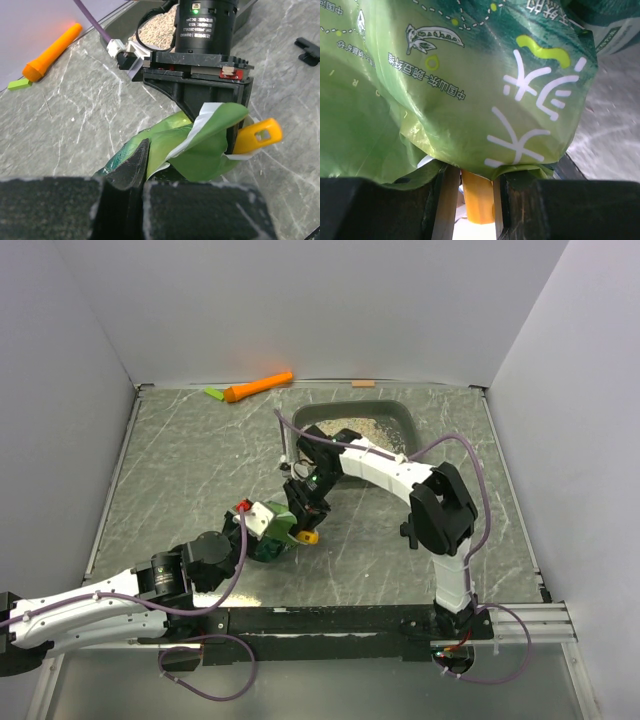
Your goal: Fill the litter box with clean litter
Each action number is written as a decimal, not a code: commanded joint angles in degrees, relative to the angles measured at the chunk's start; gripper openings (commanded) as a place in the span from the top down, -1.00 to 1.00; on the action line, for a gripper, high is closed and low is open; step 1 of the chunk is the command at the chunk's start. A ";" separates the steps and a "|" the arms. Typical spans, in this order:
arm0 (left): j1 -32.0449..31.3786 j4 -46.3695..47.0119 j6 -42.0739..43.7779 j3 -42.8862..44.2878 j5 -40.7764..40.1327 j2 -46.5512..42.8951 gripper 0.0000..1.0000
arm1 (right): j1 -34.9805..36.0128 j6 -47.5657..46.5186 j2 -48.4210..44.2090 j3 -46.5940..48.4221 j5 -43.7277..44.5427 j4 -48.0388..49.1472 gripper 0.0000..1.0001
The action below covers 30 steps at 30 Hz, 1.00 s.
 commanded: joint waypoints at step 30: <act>-0.29 4.75 0.82 0.13 -0.67 -0.62 0.98 | -4.64 43.92 -28.47 -53.65 -18.15 97.10 1.00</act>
